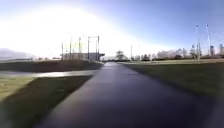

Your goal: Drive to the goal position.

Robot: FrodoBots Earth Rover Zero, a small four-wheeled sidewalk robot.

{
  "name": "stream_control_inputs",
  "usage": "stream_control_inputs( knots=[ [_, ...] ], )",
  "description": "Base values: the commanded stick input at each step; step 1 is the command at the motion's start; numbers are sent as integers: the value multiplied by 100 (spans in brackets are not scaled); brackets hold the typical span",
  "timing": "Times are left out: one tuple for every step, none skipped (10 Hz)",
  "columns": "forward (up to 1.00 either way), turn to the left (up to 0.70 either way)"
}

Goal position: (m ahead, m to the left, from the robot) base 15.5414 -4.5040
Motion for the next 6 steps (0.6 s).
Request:
stream_control_inputs(
  knots=[
    [100, 0],
    [100, 0],
    [100, 0],
    [100, 0],
    [100, 0],
    [100, 0]
  ],
)
